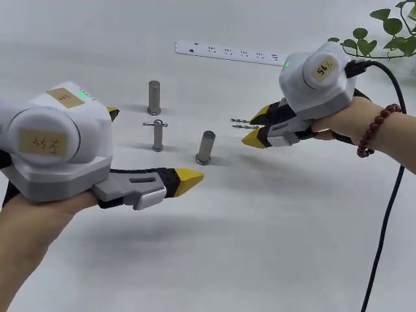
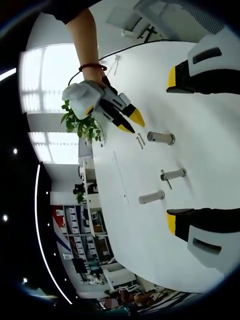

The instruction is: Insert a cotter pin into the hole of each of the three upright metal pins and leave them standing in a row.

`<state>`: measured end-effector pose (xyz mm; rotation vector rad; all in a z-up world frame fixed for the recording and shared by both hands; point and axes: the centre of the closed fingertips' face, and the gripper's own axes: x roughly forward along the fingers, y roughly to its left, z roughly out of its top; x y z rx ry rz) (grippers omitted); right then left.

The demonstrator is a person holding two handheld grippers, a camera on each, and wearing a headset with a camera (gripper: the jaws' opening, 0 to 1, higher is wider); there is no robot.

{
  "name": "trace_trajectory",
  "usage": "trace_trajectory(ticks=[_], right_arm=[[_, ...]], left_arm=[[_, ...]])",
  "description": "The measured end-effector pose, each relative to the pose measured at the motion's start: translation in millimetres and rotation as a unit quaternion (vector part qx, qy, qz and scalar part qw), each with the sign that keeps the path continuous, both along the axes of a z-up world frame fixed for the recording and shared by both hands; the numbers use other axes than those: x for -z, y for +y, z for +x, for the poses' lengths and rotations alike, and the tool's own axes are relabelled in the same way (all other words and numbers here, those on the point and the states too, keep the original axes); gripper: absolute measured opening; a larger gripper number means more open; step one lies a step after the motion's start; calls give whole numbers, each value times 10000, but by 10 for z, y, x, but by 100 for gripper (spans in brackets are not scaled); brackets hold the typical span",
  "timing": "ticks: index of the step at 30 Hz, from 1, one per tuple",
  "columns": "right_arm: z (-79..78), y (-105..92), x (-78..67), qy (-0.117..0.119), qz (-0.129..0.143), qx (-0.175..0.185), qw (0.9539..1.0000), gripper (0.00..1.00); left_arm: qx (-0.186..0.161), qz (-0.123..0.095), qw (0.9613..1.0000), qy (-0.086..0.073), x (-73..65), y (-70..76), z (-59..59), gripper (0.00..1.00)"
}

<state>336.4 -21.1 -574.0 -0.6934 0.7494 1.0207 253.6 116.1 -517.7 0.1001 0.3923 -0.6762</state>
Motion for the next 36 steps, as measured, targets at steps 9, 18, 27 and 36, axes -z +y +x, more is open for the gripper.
trace_trajectory(ticks=[9, 18, 27, 36], right_arm=[[107, -86, 93, 25, -368, -51, 9993, 16], [347, -192, 235, 111, -572, -22, 9983, 9], [415, -260, 354, 271, -774, -107, 9966, 6], [418, -265, 416, 411, -815, -250, 9955, 3]], left_arm=[[-14, -4, 10000, 22, 3, 16, 6, 94], [46, 11, 10000, 49, 21, -14, -5, 93], [45, 34, 9999, 102, 57, -4, 4, 92], [42, 21, 9999, 135, 63, 4, 4, 91]])
